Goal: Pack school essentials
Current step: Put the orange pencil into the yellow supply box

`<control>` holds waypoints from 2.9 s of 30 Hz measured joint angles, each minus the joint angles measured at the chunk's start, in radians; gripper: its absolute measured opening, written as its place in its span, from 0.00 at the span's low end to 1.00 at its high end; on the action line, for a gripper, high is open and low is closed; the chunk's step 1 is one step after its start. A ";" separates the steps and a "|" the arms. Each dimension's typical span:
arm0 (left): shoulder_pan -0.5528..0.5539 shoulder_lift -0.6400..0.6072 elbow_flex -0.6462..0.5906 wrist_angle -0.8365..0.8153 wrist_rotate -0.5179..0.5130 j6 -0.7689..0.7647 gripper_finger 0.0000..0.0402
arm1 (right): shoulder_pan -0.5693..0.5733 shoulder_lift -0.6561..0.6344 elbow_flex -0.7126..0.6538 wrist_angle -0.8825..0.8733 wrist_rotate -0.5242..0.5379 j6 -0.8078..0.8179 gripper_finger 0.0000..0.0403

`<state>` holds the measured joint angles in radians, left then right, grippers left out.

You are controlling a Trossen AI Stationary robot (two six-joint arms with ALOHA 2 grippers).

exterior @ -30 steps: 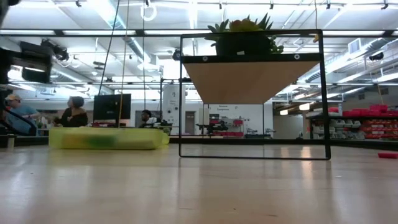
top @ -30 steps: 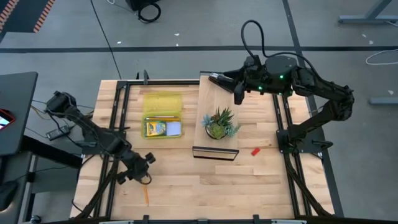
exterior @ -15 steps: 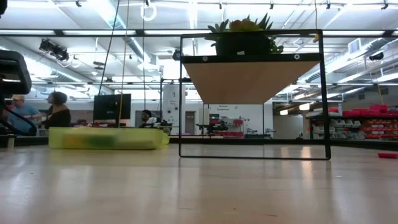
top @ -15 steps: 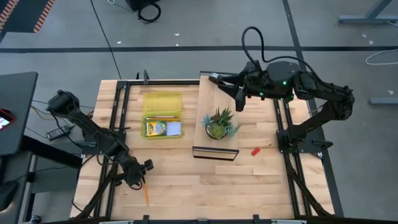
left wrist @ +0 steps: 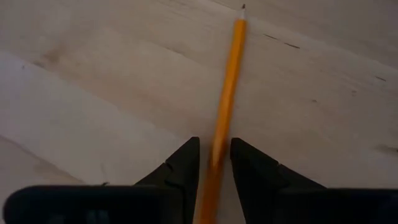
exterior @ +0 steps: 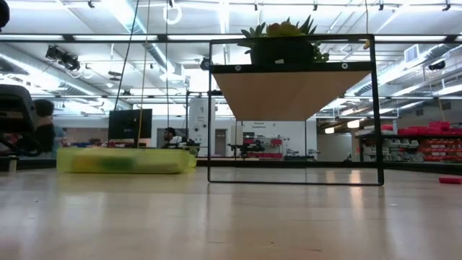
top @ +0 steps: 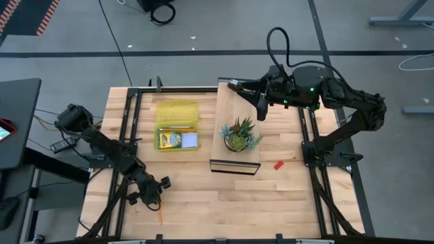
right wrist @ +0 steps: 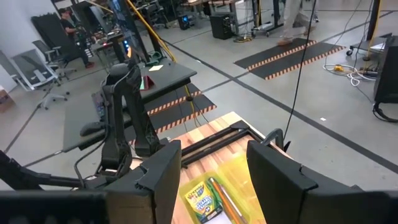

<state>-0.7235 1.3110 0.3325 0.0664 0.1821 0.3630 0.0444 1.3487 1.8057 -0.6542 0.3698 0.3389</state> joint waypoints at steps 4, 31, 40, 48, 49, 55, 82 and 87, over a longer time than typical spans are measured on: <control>0.001 0.036 0.004 -0.001 0.034 0.021 0.20 | 0.000 0.000 0.000 0.000 -0.001 0.000 0.47; 0.035 0.004 0.139 -0.190 -0.007 -0.039 0.00 | 0.000 0.000 0.000 0.000 -0.004 0.013 0.47; 0.132 -0.209 0.140 -0.345 -0.093 -0.061 0.00 | 0.000 0.000 0.000 0.002 -0.022 0.011 0.47; 0.213 -0.174 0.111 -0.140 -0.124 -0.009 0.13 | 0.000 0.000 0.000 0.026 -0.023 -0.005 0.47; 0.230 -0.149 0.111 -0.113 -0.118 -0.007 0.16 | 0.000 0.000 0.000 0.027 -0.023 -0.006 0.47; 0.329 0.026 0.111 0.025 -0.062 0.018 0.29 | 0.000 0.000 0.000 0.038 -0.031 -0.010 0.47; 0.422 0.200 0.173 0.035 0.130 -0.110 0.25 | 0.000 0.000 0.000 0.036 -0.050 -0.017 0.47; 0.414 0.149 0.191 -0.021 0.072 -0.160 0.23 | 0.000 0.000 0.000 0.035 -0.050 -0.016 0.47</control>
<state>-0.3098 1.4598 0.5232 0.0455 0.2542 0.2030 0.0444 1.3487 1.8060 -0.6196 0.3199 0.3225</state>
